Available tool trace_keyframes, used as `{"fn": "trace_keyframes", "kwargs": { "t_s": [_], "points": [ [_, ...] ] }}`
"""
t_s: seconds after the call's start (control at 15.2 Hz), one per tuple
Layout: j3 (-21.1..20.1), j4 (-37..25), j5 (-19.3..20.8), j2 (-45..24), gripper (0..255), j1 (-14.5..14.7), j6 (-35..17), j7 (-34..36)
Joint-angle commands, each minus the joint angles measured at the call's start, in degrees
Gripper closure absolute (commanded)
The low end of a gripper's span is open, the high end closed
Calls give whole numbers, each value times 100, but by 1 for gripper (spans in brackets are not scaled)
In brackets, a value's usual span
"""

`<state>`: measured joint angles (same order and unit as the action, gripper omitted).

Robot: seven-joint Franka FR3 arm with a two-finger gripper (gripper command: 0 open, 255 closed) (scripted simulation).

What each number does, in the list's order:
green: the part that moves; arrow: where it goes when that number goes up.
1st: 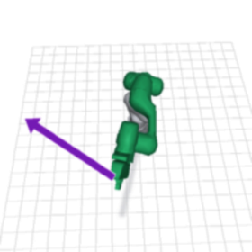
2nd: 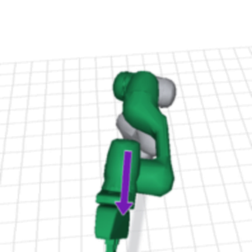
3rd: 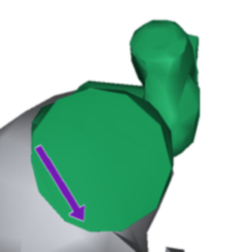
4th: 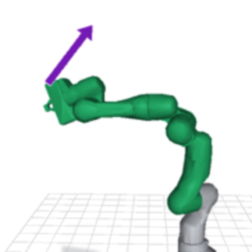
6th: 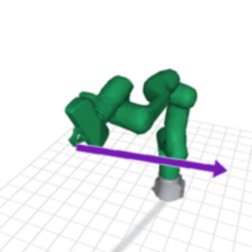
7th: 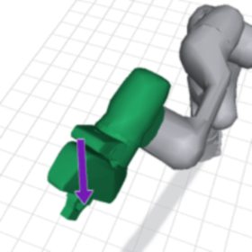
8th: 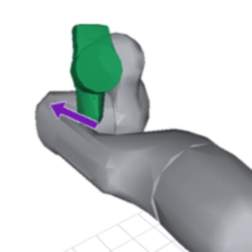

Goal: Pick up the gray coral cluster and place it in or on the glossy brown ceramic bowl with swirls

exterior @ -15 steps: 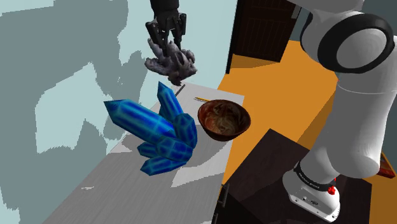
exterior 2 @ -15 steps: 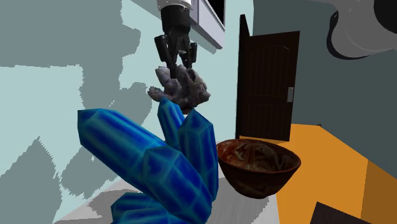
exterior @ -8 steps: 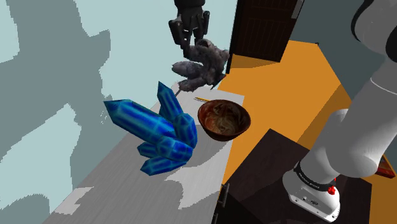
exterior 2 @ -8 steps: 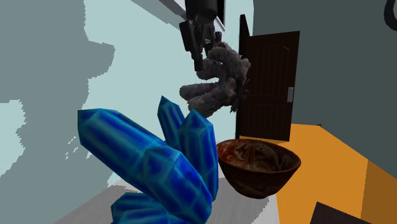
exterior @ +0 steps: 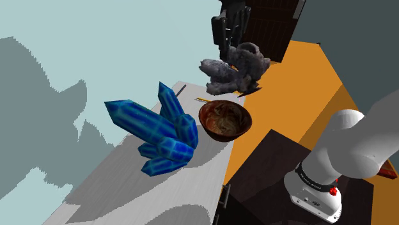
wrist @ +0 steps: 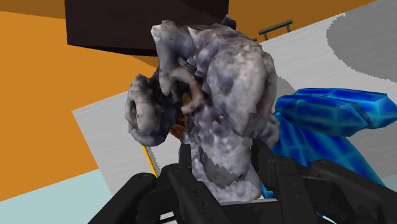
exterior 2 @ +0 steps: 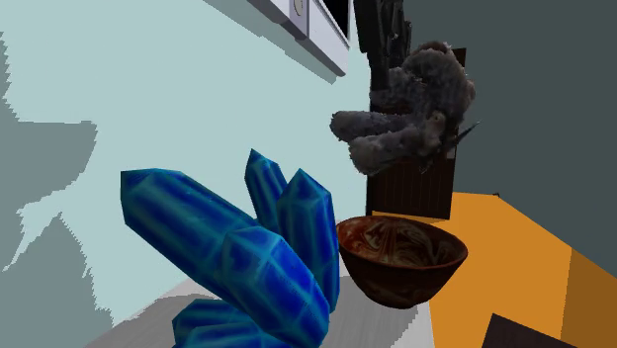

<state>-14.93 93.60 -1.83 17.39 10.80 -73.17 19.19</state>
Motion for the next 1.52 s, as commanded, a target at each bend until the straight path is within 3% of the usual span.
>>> {"fn": "trace_keyframes", "kwargs": {
  "t_s": [0.0,1.45],
  "points": [
    [1,313,-122,479,255,54,143,48],
    [-6,2551,-263,1124,255,138,-1461,-18]
  ]
}}
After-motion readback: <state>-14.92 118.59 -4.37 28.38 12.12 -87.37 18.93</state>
